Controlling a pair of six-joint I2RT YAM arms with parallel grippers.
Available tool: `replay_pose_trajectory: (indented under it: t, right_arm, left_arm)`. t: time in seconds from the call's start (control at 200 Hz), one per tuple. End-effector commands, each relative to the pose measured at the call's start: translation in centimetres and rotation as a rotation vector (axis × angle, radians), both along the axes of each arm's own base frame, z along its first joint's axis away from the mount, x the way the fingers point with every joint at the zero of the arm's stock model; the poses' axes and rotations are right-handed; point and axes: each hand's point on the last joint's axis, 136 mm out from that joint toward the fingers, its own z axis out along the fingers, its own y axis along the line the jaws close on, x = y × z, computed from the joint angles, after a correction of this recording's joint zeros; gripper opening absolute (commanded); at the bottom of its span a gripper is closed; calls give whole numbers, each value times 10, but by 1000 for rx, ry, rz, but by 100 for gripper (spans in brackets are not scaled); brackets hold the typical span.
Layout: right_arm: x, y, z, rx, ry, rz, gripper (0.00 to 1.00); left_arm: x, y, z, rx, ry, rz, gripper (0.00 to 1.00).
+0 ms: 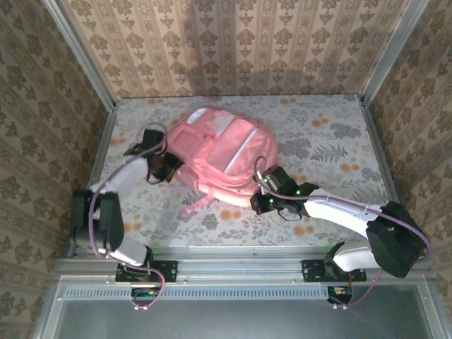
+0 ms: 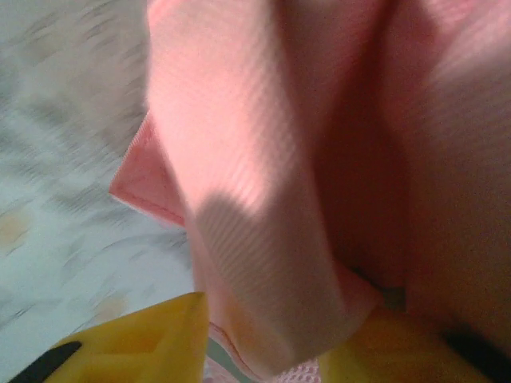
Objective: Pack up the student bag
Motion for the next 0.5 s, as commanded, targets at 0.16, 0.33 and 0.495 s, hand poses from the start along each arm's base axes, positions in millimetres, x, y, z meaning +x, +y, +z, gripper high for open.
replay_pose_trajectory:
  t: [0.16, 0.33, 0.495]
  right_arm:
    - [-30, 56, 9, 109, 27, 154, 0]
    - [-11, 88, 20, 201, 23, 87, 0]
    - [6, 108, 28, 254, 31, 50, 0]
  left_arm:
    - [32, -27, 65, 25, -179, -149, 63]
    - [-11, -19, 63, -7, -158, -117, 64]
    - [-56, -38, 49, -82, -126, -124, 63]
